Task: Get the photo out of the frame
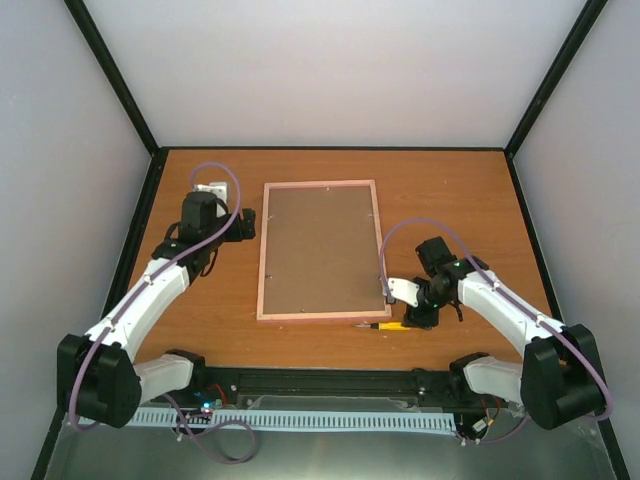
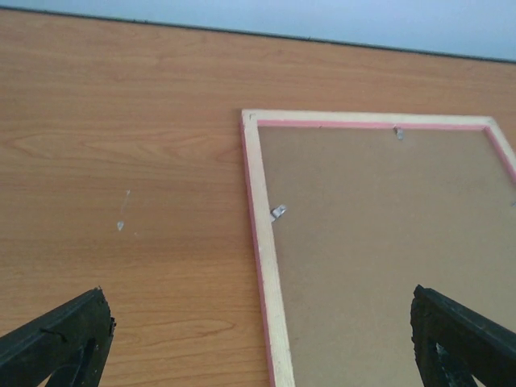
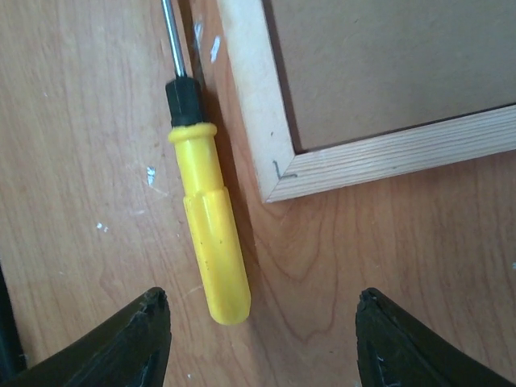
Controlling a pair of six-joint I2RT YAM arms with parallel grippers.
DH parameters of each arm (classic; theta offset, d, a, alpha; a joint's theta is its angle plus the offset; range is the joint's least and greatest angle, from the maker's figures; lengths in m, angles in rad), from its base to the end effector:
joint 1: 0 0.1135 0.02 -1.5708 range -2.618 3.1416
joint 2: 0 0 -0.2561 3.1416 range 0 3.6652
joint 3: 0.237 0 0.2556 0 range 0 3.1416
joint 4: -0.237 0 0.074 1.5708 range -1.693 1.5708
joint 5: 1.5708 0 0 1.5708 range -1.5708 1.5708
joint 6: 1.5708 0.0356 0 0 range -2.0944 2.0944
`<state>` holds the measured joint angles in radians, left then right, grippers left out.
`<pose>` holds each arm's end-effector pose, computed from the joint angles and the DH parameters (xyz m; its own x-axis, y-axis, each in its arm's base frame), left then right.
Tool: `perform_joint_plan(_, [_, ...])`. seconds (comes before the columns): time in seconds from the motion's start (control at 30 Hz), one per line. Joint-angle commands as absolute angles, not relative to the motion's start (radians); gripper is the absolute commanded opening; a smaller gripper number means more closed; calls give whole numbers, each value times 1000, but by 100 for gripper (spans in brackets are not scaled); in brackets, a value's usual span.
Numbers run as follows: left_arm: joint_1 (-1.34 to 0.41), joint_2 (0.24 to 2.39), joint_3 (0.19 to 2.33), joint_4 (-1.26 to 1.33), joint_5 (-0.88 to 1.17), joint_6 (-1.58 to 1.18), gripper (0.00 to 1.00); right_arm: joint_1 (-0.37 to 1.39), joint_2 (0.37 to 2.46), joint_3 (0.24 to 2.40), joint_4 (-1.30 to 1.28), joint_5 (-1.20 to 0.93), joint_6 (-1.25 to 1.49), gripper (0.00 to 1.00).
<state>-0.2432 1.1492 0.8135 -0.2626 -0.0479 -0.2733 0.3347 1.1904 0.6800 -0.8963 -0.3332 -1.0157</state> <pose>0.2528 -0.0610 0.2603 -0.5809 -0.1336 -0.8029 0.0471 0.9793 -0.1971 0.1743 0.0730 0.1761 -0.1844 -0.9144 -0.3603 -0.9821 0.1858 0.0312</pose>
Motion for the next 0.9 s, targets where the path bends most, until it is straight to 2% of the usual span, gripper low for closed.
perform_joint_plan(0.0, [-238, 1119, 886, -278, -72, -305, 100, 382, 1191, 635, -815, -220, -1035, 59])
perform_joint_plan(0.23, [-235, 1019, 817, -223, -82, -267, 100, 440, 1224, 601, -767, -220, -1032, 52])
perform_joint_plan(0.57, [-235, 1048, 819, -223, -108, -263, 99, 539, 1248, 563, -730, -167, -1022, 34])
perform_joint_plan(0.7, [-235, 1042, 805, -203, -129, -295, 91, 577, 1256, 545, -714, -139, -1006, 26])
perform_joint_plan(0.87, [-235, 1017, 779, -169, -53, -237, 83, 603, 1193, 571, -809, -140, -991, 9])
